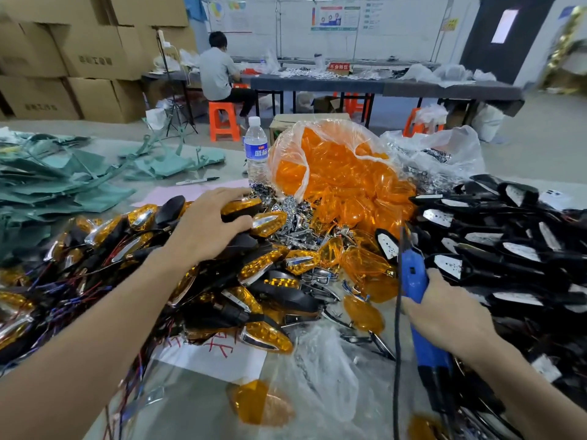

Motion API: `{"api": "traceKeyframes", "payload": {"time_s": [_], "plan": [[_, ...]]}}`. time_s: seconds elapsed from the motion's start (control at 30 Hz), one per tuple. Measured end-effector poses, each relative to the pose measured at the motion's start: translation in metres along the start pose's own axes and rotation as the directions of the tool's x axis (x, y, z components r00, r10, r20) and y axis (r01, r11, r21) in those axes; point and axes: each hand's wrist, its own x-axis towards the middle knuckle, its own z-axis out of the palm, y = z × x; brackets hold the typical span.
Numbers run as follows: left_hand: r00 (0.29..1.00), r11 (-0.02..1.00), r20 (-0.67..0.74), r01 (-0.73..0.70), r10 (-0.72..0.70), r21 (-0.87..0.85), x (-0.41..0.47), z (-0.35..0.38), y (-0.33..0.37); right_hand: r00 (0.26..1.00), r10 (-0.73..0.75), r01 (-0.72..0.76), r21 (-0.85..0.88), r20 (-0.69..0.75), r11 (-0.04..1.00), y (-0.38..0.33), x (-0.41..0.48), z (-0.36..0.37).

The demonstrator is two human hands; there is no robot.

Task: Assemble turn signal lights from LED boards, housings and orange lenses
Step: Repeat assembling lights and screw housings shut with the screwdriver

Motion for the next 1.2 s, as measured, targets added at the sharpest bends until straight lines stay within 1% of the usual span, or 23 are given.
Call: {"api": "traceKeyframes", "payload": {"time_s": [0.1, 0.2, 0.3, 0.37, 0.43, 0.5, 0.53, 0.57, 0.6, 0.63, 0.7, 0.73, 0.77, 0.87, 0.93, 0.97, 1.0, 1.03, 1.07, 1.1, 1.13, 1.17, 1.2], "plan": [[0.999, 0.999, -0.029, 0.015, -0.014, 0.05, 0.0, -0.006, 0.008, 0.998, -0.021, 0.011, -0.192, -0.052, 0.981, -0.006, -0.004, 0.007], [0.998, 1.0, -0.066, 0.014, -0.014, 0.008, -0.011, -0.006, 0.006, 0.99, -0.06, 0.019, -0.304, -0.128, 0.953, -0.012, -0.008, 0.019], [0.997, 0.998, -0.073, -0.014, 0.019, 0.059, -0.023, -0.004, -0.001, 0.96, -0.185, 0.08, -0.426, -0.211, 0.901, -0.016, -0.009, 0.021], [0.996, 0.993, -0.068, -0.051, 0.059, 0.111, -0.029, -0.002, -0.002, 0.911, -0.322, 0.178, -0.456, -0.259, 0.872, -0.022, -0.003, 0.018], [0.988, 0.982, -0.101, -0.099, 0.116, 0.164, -0.036, 0.001, 0.003, 0.827, -0.47, 0.342, -0.388, -0.308, 0.856, -0.035, 0.007, 0.017], [0.959, 0.961, -0.168, -0.192, 0.227, 0.2, -0.044, 0.007, 0.015, 0.754, -0.551, 0.454, -0.323, -0.358, 0.831, -0.054, 0.019, 0.017], [0.937, 0.945, -0.193, -0.251, 0.292, 0.21, -0.047, 0.012, 0.024, 0.735, -0.578, 0.483, -0.324, -0.355, 0.813, -0.066, 0.026, 0.017], [0.912, 0.926, -0.207, -0.31, 0.353, 0.215, -0.05, 0.018, 0.034, 0.732, -0.6, 0.501, -0.343, -0.322, 0.795, -0.079, 0.033, 0.017], [0.89, 0.908, -0.212, -0.362, 0.404, 0.211, -0.053, 0.027, 0.044, 0.751, -0.609, 0.505, -0.373, -0.254, 0.778, -0.091, 0.041, 0.017], [0.872, 0.893, -0.213, -0.404, 0.441, 0.196, -0.056, 0.036, 0.056, 0.788, -0.594, 0.497, -0.406, -0.158, 0.767, -0.102, 0.049, 0.017], [0.855, 0.88, -0.212, -0.451, 0.474, 0.15, -0.061, 0.054, 0.073, 0.861, -0.506, 0.46, -0.503, 0.05, 0.732, -0.119, 0.062, 0.017], [0.856, 0.88, -0.207, -0.457, 0.474, 0.125, -0.065, 0.062, 0.079, 0.876, -0.465, 0.453, -0.544, 0.127, 0.706, -0.125, 0.065, 0.018], [0.862, 0.885, -0.203, -0.454, 0.465, 0.102, -0.068, 0.068, 0.082, 0.878, -0.451, 0.457, -0.564, 0.162, 0.687, -0.128, 0.067, 0.018], [0.895, 0.915, -0.191, -0.401, 0.403, 0.051, -0.072, 0.078, 0.085, 0.851, -0.512, 0.486, -0.546, 0.117, 0.682, -0.125, 0.067, 0.016], [0.916, 0.93, -0.173, -0.366, 0.362, 0.007, -0.073, 0.081, 0.089, 0.839, -0.543, 0.502, -0.45, 0.045, 0.738, -0.116, 0.067, 0.012], [0.931, 0.941, -0.164, -0.336, 0.327, -0.033, -0.072, 0.081, 0.093, 0.844, -0.536, 0.502, -0.35, -0.001, 0.791, -0.11, 0.068, 0.008], [0.951, 0.955, -0.152, -0.285, 0.27, -0.083, -0.072, 0.081, 0.097, 0.86, -0.509, 0.49, -0.21, -0.043, 0.846, -0.103, 0.069, 0.003], [0.973, 0.967, -0.135, -0.207, 0.187, -0.149, -0.071, 0.081, 0.101, 0.884, -0.461, 0.461, -0.023, -0.077, 0.887, -0.098, 0.067, -0.002], [0.99, 0.968, -0.109, -0.108, 0.086, -0.225, -0.071, 0.082, 0.105, 0.905, -0.411, 0.425, 0.2, -0.109, 0.883, -0.093, 0.063, -0.006], [0.997, 0.951, -0.073, -0.004, -0.02, -0.311, -0.072, 0.084, 0.108, 0.918, -0.366, 0.395, 0.404, -0.151, 0.825, -0.088, 0.056, -0.011], [0.992, 0.904, -0.012, 0.107, -0.124, -0.414, -0.072, 0.087, 0.112, 0.924, -0.332, 0.379, 0.571, -0.19, 0.729, -0.085, 0.047, -0.014], [0.97, 0.803, 0.099, 0.24, -0.222, -0.546, -0.071, 0.09, 0.115, 0.929, -0.304, 0.362, 0.705, -0.213, 0.611, -0.083, 0.037, -0.015], [0.924, 0.621, 0.257, 0.38, -0.282, -0.686, -0.072, 0.092, 0.121, 0.935, -0.276, 0.334, 0.809, -0.221, 0.483, -0.081, 0.025, -0.013]]}}
